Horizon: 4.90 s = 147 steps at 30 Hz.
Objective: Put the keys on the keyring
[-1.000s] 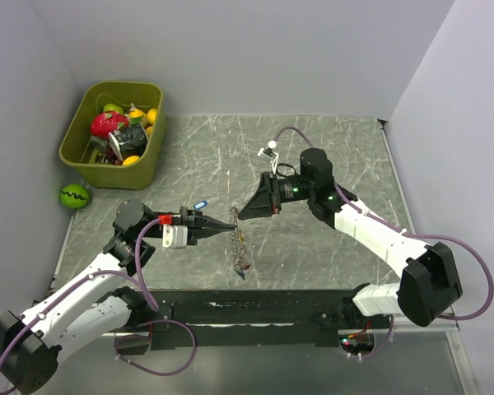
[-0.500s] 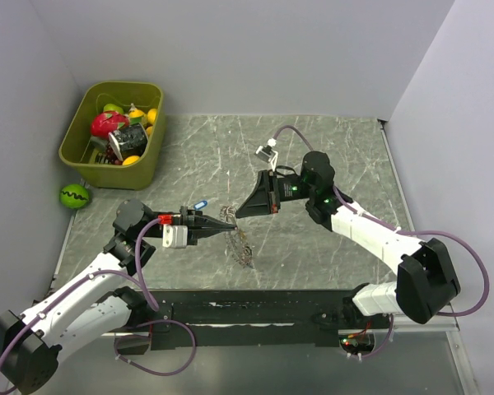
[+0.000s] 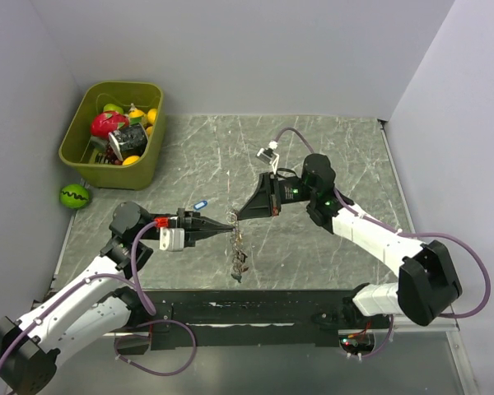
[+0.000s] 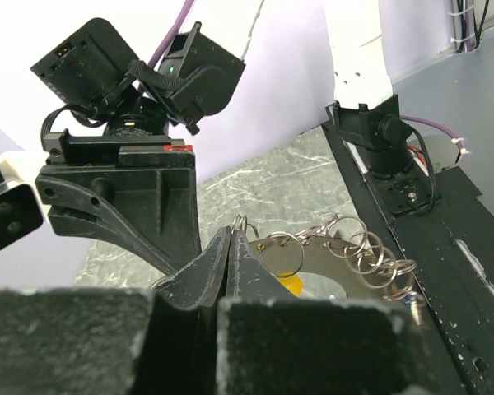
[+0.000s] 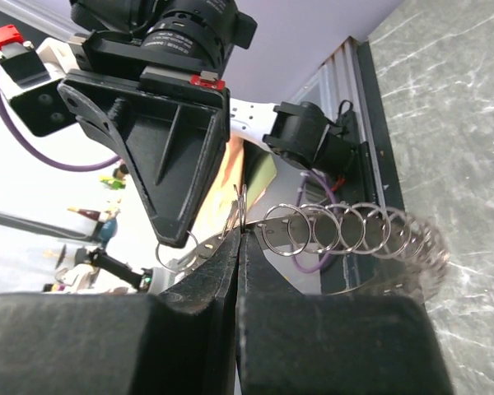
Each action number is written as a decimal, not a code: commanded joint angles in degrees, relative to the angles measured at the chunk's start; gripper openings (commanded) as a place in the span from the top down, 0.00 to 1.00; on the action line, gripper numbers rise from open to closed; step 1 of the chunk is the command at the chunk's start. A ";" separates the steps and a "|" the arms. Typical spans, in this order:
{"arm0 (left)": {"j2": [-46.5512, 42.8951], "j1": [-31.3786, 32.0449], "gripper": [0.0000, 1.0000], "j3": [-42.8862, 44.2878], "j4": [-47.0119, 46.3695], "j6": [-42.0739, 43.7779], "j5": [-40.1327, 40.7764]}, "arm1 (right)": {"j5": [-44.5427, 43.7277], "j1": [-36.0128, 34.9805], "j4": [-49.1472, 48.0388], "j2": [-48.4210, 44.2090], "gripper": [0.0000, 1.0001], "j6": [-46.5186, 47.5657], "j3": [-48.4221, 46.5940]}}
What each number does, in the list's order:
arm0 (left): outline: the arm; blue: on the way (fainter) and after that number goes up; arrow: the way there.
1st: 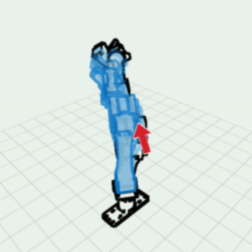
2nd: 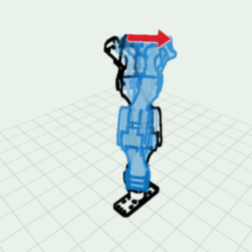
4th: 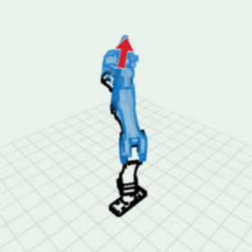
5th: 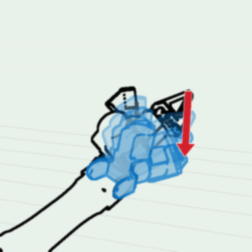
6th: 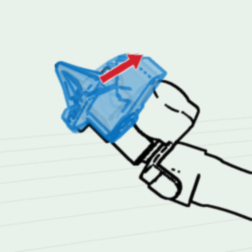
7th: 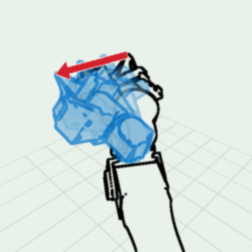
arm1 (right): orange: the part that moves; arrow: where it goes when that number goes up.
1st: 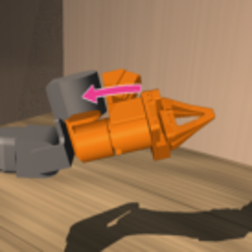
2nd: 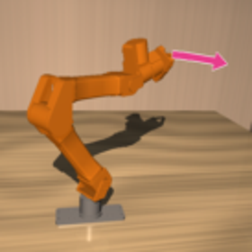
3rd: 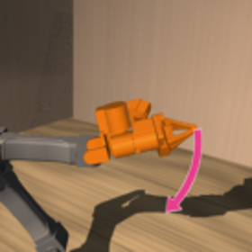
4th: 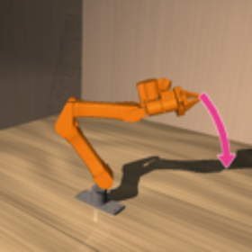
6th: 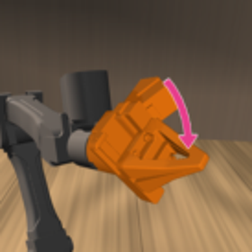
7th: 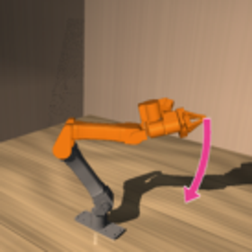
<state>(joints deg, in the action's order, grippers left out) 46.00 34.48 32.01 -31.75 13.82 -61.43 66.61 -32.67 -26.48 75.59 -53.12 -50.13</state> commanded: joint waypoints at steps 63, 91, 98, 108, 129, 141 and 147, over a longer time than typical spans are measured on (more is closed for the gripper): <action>-1.53 0.06 0.99 5.43 12.85 9.03 -3.96 | -1.04 0.15 3.72 0.43 0.33 1.18 -2.25; -0.47 0.06 0.99 5.61 13.73 9.46 -4.58 | -1.14 -2.32 14.36 6.06 1.00 5.67 -7.88; -1.00 0.06 0.99 6.22 17.59 11.22 -4.05 | -3.41 -1.61 13.03 3.34 1.00 6.89 -4.20; 2.43 0.15 0.99 -0.45 11.80 7.35 1.21 | -2.80 0.50 1.87 9.48 1.00 4.08 2.14; 14.12 4.89 0.99 -5.11 13.29 13.33 9.48 | -0.60 4.36 -27.83 19.07 1.00 -7.78 11.28; 9.99 6.65 0.99 -10.12 10.39 11.66 17.04 | -3.50 4.72 -15.91 12.65 1.00 4.60 13.13; 11.57 7.00 0.99 -9.07 11.01 11.93 18.01 | -3.24 4.72 -17.11 12.56 1.00 5.14 13.48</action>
<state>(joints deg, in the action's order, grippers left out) 57.04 41.06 21.98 -18.98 24.82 -44.86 63.16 -28.40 -42.39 90.45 -50.19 -36.71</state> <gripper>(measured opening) 0.021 0.007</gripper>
